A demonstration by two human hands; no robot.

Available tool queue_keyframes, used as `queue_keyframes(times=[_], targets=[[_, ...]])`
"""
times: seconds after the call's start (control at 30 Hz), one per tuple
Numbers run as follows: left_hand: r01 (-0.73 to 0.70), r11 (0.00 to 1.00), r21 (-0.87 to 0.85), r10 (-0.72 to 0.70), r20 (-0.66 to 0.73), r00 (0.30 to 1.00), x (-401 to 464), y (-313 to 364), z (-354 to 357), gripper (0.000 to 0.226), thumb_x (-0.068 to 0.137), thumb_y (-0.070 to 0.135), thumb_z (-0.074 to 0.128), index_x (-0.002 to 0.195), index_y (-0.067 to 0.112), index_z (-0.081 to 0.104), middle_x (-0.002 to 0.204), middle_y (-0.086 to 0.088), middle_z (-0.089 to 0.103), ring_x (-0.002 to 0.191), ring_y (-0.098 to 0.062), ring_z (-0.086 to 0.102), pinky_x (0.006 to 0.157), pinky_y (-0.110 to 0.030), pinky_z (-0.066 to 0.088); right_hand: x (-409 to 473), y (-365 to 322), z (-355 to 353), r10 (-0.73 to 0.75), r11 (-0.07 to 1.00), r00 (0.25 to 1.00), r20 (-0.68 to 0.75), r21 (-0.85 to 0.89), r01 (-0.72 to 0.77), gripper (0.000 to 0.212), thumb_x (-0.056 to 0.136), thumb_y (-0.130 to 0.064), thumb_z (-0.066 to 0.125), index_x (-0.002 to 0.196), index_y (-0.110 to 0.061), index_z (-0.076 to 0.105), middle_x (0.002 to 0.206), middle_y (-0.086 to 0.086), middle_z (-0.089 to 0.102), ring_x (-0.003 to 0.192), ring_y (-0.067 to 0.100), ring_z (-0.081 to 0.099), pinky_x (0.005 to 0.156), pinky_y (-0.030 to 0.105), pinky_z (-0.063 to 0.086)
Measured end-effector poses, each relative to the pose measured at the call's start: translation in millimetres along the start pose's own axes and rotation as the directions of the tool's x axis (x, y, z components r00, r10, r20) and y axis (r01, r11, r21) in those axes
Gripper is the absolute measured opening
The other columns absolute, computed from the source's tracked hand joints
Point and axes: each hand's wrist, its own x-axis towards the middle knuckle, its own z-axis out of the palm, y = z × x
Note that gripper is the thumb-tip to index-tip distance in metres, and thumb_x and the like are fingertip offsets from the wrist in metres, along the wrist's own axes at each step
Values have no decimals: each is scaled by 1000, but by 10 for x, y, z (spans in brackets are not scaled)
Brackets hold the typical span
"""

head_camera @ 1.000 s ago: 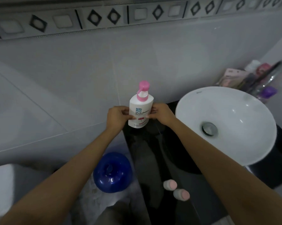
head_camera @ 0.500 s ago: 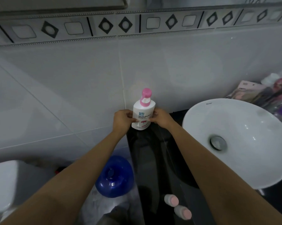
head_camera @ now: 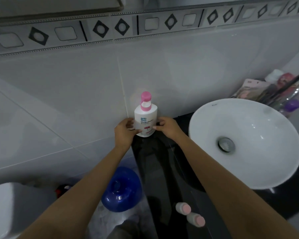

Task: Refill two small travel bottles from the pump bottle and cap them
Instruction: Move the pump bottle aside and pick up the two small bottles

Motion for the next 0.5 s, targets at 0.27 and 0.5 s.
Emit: queue_keyframes(times=[0.27,0.5], targets=[[1,988,-152,59,387,920,-916,-94,102,19,78,5,70,97,8,69,90,-1,70,81,-5,65,81,-20,54,-1207,180,-137,69,989,990,-125,135,-52,29,85,-31,67,109,-15,65,95,6,71,86,19,69,78,28,52],[-226,958,-179,279,771,572,-1503,1,308,53,57,32,87,105,27,67,107,5,66,101,-4,62,90,-14,48,-2556,733,-17,174,967,893,-415,243,-76,15,86,-15,67,101,-15,69,92,1,72,86,10,67,77,14,51]])
